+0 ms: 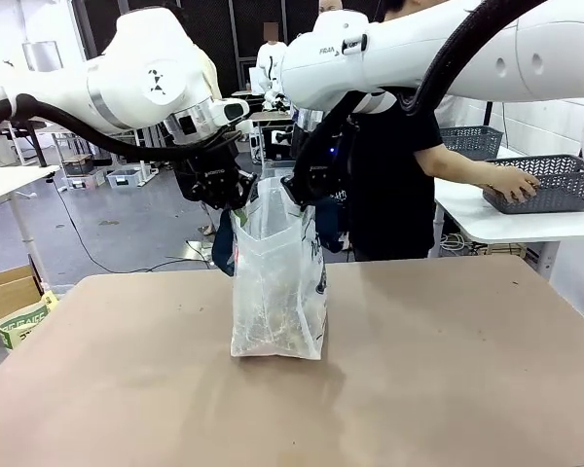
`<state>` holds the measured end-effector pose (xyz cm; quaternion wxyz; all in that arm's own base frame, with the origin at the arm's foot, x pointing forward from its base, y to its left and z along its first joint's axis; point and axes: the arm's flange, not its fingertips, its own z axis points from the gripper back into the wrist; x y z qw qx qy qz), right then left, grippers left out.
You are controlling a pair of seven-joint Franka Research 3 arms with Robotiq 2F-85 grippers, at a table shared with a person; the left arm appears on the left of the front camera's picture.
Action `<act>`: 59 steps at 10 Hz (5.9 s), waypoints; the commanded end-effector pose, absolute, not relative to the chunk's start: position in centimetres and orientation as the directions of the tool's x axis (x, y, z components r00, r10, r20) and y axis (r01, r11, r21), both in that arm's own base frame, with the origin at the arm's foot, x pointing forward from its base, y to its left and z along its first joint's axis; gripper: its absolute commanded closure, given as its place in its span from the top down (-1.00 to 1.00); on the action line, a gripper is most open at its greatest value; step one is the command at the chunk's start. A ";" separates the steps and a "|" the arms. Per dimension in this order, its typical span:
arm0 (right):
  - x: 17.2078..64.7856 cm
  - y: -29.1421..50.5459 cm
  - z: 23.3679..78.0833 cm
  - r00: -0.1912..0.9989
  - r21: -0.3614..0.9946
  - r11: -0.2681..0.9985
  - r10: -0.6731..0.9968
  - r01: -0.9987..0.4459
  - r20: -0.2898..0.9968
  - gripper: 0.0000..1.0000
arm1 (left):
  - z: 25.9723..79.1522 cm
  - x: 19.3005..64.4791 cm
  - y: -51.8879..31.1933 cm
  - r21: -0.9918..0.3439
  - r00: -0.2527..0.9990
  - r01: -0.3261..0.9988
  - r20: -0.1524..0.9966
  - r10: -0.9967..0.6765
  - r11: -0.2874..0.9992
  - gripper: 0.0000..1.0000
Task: Transfer purchased items from the store into the shopping bag.
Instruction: Move the Reusable shopping bag to the right side of the table.
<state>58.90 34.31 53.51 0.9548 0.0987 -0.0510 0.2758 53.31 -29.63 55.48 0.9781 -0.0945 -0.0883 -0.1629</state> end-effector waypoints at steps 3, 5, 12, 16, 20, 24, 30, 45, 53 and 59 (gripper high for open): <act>59.0 34.3 53.4 0.843 0.161 0.829 0.516 -0.536 0.150 -1.00 | 55.4 53.2 -29.8 -0.155 0.932 0.335 0.200 -0.303 0.929 -1.00; 59.4 35.1 52.8 0.852 0.207 0.828 0.495 -0.522 0.171 -1.00 | 55.0 53.3 -31.3 -0.160 0.926 0.342 0.226 -0.303 0.926 -1.00; 59.1 36.8 53.3 0.930 0.223 0.905 0.338 -0.363 0.142 -1.00 | 54.4 53.1 -33.0 -0.144 0.910 0.375 0.248 -0.334 0.916 -1.00; 59.2 37.3 53.1 0.940 0.229 0.913 0.313 -0.337 0.135 -1.00 | 54.4 52.8 -34.0 -0.148 0.904 0.386 0.259 -0.341 0.911 -1.00; 59.3 37.4 53.2 0.940 0.227 0.914 0.310 -0.336 0.142 -1.00 | 54.7 52.7 -34.2 -0.147 0.901 0.387 0.270 -0.339 0.910 -1.00; 59.4 37.3 53.1 0.942 0.222 0.917 0.306 -0.330 0.136 -1.00 | 55.3 51.9 -33.7 -0.206 0.882 0.424 0.316 -0.350 0.882 0.18; 59.6 37.4 52.9 0.944 0.222 0.919 0.304 -0.325 0.126 -1.00 | 55.6 51.2 -33.5 -0.322 0.864 0.477 0.344 -0.369 0.817 1.00; 59.9 37.5 52.7 0.939 0.229 0.912 0.320 -0.341 0.125 -1.00 | 54.6 50.4 -34.8 -0.264 0.831 0.539 0.320 -0.455 0.799 1.00; 59.9 37.5 52.7 0.937 0.232 0.909 0.324 -0.346 0.128 -1.00 | 52.9 48.9 -35.2 -0.181 0.817 0.564 0.262 -0.513 0.806 -1.00; 59.9 37.3 52.4 0.929 0.245 0.897 0.347 -0.368 0.126 -1.00 | 53.1 48.6 -34.5 -0.108 0.824 0.545 0.254 -0.507 0.831 -1.00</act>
